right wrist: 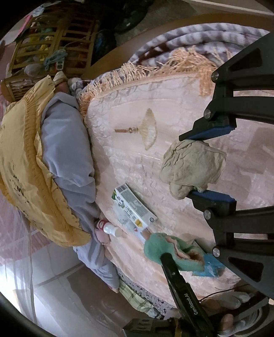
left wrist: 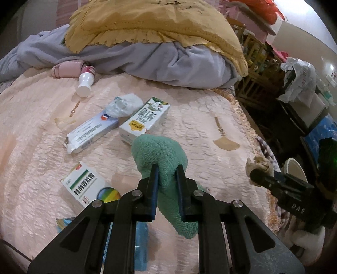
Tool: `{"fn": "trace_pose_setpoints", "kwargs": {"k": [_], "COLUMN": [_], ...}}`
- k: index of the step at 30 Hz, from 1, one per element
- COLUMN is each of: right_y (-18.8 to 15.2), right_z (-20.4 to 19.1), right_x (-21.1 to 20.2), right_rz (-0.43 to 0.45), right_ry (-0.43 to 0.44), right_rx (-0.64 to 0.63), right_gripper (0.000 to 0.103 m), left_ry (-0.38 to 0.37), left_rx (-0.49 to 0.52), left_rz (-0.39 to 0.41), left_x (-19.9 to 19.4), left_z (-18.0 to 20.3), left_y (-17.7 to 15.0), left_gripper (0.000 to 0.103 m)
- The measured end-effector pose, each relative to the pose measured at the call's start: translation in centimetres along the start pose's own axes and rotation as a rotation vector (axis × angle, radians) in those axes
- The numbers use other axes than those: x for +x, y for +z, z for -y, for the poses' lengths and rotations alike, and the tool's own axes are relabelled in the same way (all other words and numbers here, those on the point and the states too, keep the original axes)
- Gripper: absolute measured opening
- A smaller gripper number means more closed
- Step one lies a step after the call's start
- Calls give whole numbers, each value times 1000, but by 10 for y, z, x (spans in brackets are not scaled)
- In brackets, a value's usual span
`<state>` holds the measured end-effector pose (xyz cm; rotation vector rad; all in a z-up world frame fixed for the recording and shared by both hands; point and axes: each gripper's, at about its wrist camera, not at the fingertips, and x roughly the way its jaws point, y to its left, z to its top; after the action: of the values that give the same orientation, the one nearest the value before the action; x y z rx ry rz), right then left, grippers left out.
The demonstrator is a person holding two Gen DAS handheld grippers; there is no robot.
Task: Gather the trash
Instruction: 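Carry the beige cloth and green towel over the white bucket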
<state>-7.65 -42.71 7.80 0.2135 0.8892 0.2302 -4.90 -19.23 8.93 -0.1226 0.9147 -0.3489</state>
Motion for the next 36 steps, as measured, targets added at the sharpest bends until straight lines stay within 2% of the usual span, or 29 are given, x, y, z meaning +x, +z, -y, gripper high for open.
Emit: {"fn": "trace_pose_setpoints", "kwargs": {"k": [12, 15, 20, 23, 25, 27, 30, 34, 35, 36], "right_y": [-18, -20, -24, -28, -29, -30, -31, -30, -30, -31], "right_z": [3, 4, 7, 9, 11, 12, 14, 16, 16, 15], "right_x": [-22, -27, -26, -24, -23, -22, -21, -17, -17, -17], "right_rz": [6, 5, -8, -20, -23, -26, -26, -34, -36, -36], "right_ry": [-3, -3, -1, 4, 7, 10, 17, 20, 21, 20], "right_rx": [11, 14, 19, 24, 31, 39, 48, 49, 47, 45], "right_gripper": [41, 41, 41, 41, 41, 41, 41, 41, 41, 41], "left_ry": [-32, -51, -84, -97, -92, -100, -73, -40, -28, -21], "left_rx": [38, 42, 13, -11, -13, -15, 9, -8, -5, -2], "left_rz": [-5, -36, -133, -153, -157, -174, -181, -177, -173, -169], "left_x": [-4, 3, 29, 36, 38, 42, 49, 58, 58, 58], "left_z": [27, 30, 24, 20, 20, 22, 29, 30, 31, 31], "left_y": [-11, -17, -29, -33, -34, -34, -34, -31, -31, -32], "left_gripper": [13, 13, 15, 25, 45, 52, 53, 52, 50, 42]}}
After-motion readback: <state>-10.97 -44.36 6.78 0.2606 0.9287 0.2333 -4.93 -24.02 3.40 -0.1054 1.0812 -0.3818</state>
